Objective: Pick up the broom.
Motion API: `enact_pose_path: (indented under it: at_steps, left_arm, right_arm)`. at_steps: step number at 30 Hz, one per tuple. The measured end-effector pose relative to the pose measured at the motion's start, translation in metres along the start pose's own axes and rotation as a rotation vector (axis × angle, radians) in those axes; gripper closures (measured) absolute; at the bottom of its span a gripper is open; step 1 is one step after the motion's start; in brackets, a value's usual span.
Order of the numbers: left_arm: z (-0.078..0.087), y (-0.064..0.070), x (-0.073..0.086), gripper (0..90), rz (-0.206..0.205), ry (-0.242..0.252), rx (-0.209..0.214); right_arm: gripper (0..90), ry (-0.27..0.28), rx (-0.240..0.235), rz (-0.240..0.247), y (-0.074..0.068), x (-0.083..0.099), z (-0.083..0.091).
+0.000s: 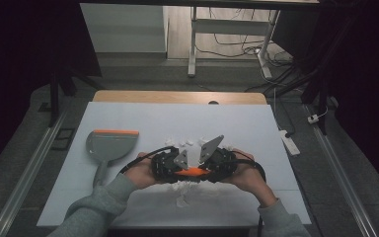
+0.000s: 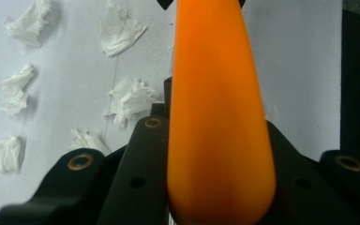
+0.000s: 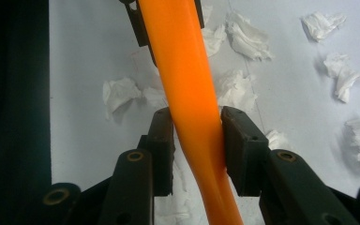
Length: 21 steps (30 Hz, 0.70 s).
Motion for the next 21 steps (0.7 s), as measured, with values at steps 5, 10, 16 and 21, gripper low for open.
enact_pose_path:
  at_steps: [5, 10, 16, 21]
  left_arm:
    - [0.004, -0.001, 0.001, 78.1, 0.011, 0.042, 0.013]
    - [0.013, -0.008, 0.004, 56.6, 0.079, 0.096, -0.097]
    - [0.033, -0.015, 0.017, 29.8, 0.203, 0.172, -0.253]
    - [0.050, -0.010, 0.046, 28.3, 0.324, 0.202, -0.365]
  right_arm:
    - [68.9, 0.018, 0.007, 0.032, -0.004, -0.002, 0.005]
    - [70.9, 0.034, 0.012, 0.019, -0.003, -0.003, 0.009]
    - [71.0, 0.062, 0.028, -0.030, 0.005, 0.000, 0.011]
    - [70.9, 0.080, 0.055, -0.052, 0.009, 0.001, 0.014]
Point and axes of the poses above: each handheld gripper's, and its own axes: z roughly backward along the jaws, x roughly out of its underside, y roughly to its right, the point moved 6 cm from there along -z, roughly forward along the jaws, and after that the axes turned 5 degrees about -z, right-handed, at the moved point
